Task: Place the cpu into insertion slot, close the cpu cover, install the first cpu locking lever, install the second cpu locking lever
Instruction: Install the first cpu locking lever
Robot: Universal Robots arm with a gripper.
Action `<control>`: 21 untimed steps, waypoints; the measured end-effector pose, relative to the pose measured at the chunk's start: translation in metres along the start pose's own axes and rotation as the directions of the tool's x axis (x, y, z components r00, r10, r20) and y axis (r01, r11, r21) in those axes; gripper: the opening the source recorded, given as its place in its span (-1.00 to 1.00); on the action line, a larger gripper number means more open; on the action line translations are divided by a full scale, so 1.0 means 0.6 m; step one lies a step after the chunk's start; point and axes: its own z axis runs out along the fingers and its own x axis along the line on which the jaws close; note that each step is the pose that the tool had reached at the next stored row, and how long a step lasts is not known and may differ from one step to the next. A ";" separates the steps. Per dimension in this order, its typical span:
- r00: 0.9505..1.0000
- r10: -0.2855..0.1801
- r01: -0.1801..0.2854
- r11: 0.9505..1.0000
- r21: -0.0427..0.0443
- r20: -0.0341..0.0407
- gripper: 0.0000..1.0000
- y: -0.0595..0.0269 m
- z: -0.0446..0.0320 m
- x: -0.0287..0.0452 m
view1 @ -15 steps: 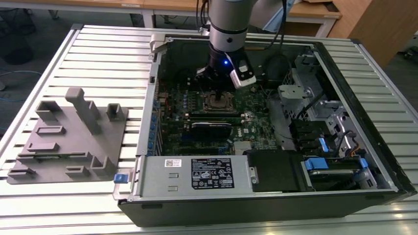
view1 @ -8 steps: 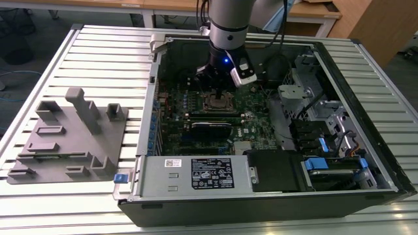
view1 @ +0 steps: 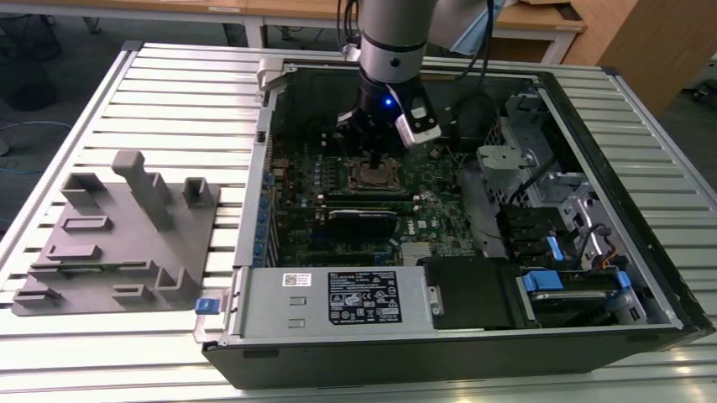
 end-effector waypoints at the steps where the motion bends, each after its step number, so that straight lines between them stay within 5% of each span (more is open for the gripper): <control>1: 1.000 0.000 0.000 1.000 0.000 0.000 -0.79 0.000 -0.001 0.000; 8: 1.000 0.000 0.000 1.000 -0.001 0.000 -0.79 0.000 -0.004 0.000; 10: 1.000 0.000 0.000 1.000 0.000 0.000 -0.79 0.001 -0.016 0.000; 21: 1.000 0.000 0.000 1.000 0.000 0.000 -0.79 0.001 -0.017 0.000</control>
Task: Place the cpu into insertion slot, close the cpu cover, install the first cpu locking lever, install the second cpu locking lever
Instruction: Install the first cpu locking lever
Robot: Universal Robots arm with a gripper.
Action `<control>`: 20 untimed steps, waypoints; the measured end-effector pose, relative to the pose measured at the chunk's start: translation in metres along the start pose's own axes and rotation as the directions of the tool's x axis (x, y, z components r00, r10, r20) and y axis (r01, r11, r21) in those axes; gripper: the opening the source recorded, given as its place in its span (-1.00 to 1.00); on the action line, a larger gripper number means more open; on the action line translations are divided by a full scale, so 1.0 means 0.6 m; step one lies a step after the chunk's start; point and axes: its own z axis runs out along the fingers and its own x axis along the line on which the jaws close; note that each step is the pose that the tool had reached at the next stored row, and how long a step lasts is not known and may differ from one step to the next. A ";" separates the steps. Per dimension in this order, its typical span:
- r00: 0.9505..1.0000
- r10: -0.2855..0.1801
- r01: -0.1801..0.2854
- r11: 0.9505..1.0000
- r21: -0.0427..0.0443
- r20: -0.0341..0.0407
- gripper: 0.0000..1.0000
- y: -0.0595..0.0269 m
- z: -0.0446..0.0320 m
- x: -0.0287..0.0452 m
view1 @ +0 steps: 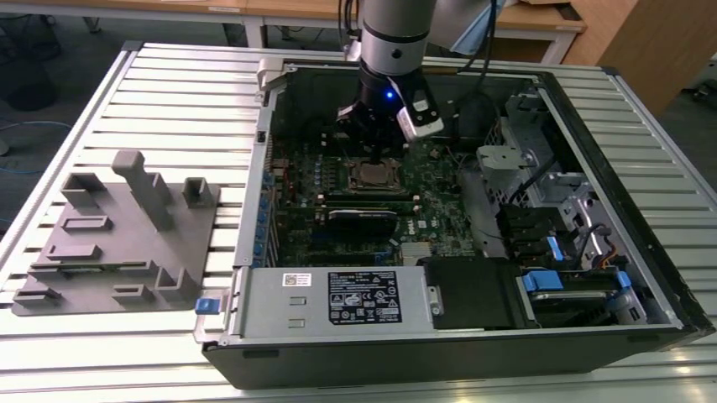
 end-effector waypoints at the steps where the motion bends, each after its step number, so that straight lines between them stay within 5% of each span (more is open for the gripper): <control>1: 1.000 0.000 0.000 1.000 0.000 0.000 -0.79 0.000 0.000 0.001; 9: 1.000 0.000 0.000 1.000 0.000 0.001 -0.79 -0.002 0.001 0.026; 20: 1.000 0.000 0.000 1.000 0.000 0.001 -0.79 -0.001 -0.008 0.028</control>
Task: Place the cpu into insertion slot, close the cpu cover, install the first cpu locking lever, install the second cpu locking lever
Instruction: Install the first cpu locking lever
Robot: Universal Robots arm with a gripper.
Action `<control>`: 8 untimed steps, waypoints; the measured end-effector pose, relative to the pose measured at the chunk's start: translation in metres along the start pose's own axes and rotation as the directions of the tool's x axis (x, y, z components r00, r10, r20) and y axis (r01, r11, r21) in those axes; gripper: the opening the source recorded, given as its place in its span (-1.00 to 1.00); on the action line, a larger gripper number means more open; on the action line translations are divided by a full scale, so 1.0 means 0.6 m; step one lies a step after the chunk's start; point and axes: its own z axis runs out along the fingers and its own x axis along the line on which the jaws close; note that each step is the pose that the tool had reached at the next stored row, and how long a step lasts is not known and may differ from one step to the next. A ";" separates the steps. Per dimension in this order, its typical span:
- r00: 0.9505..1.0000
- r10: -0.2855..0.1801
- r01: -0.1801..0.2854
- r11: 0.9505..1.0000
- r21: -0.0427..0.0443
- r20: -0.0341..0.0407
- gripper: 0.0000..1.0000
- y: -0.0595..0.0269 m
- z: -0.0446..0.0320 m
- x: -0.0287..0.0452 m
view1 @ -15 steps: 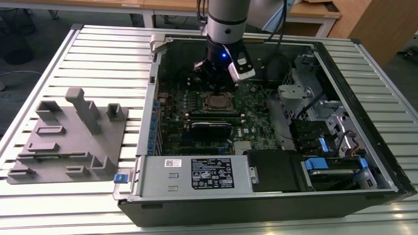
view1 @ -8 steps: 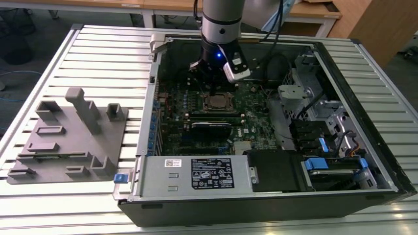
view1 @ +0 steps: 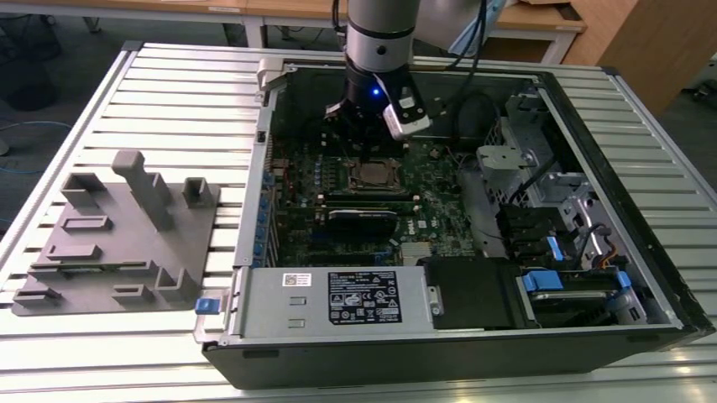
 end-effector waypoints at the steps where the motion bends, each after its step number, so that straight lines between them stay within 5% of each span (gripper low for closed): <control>1: 1.000 0.000 0.000 1.000 0.000 0.000 -0.79 0.000 -0.002 0.000; 8: 1.000 0.000 0.000 1.000 0.000 0.000 -0.79 0.000 -0.009 0.000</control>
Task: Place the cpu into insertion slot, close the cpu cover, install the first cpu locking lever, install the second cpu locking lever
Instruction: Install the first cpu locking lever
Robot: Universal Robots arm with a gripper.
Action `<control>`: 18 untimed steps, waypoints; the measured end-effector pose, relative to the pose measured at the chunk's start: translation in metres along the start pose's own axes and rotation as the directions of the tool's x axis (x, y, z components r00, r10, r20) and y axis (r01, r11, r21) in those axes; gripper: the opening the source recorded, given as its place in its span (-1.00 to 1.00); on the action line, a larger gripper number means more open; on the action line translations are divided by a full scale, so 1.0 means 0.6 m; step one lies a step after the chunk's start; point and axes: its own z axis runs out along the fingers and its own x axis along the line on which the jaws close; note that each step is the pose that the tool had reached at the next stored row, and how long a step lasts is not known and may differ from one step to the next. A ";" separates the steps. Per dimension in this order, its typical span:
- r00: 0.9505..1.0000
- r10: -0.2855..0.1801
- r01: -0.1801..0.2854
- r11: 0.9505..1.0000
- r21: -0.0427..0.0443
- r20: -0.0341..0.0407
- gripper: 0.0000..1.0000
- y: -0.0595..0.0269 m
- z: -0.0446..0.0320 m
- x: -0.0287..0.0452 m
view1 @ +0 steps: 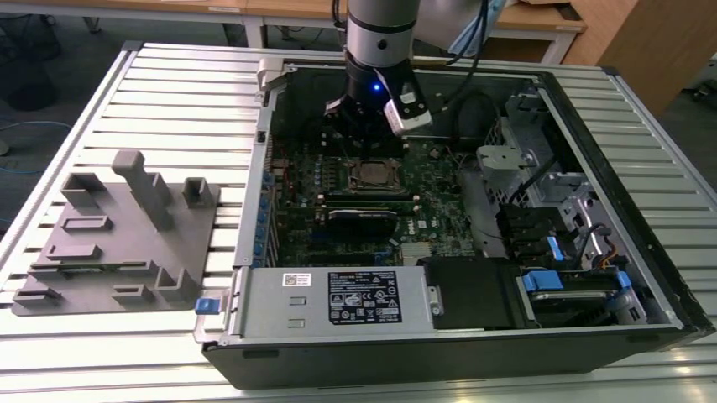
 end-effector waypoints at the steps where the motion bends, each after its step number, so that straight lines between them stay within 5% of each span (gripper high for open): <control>1: 1.000 0.000 0.000 1.000 0.000 0.000 -0.79 0.000 0.000 0.000; 8: 1.000 0.000 0.000 1.000 0.000 0.000 -0.79 0.000 0.000 0.001; 18: 1.000 0.000 0.000 1.000 0.001 0.000 -0.79 -0.001 0.001 0.022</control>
